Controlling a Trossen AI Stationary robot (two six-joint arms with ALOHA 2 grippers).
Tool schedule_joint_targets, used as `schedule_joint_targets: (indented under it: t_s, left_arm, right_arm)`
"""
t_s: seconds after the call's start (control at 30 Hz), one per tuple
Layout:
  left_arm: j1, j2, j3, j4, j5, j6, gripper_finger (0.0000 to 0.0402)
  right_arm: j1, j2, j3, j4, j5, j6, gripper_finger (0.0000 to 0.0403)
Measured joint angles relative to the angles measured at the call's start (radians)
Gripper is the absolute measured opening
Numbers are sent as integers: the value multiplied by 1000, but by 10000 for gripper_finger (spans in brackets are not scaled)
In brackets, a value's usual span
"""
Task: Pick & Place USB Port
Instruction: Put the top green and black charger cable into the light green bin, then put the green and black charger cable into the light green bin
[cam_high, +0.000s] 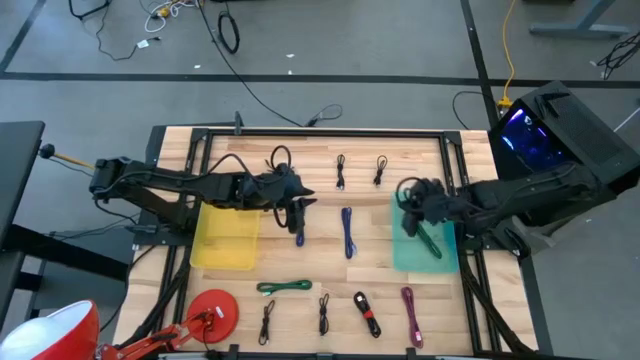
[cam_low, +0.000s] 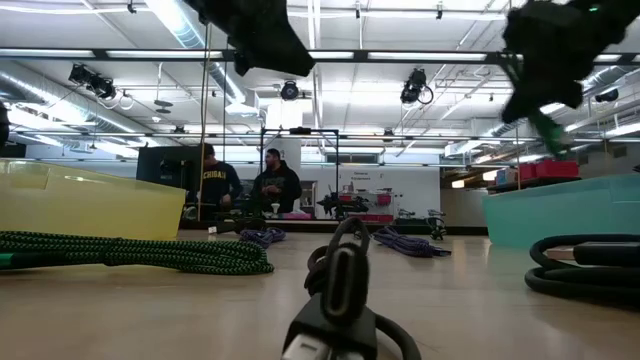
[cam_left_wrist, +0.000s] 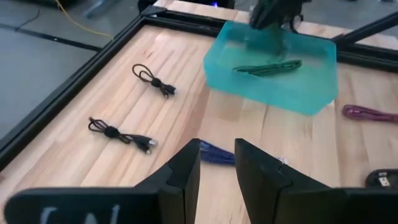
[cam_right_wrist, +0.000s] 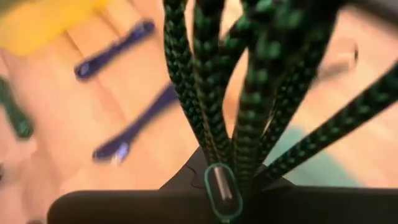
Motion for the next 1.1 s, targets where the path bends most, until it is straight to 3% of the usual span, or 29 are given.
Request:
schedule_joint_targets:
  t_s: [0.27,0.6,0.83,1.1]
  left_arm:
    - [0,0,0,-56,-1,-9,105]
    - [0,0,0,-112,-1,-30,105]
    - [0,0,0,-112,-1,-29,105]
    - [0,1,0,-113,1,-26,105]
  right_arm:
    - [103,-26,-30,-247,-94,376,15]
    - [148,-23,-175,-136,-145,482,16]
    - [147,-23,-177,-143,-124,459,120]
    - [147,-23,-177,-148,36,427,220]
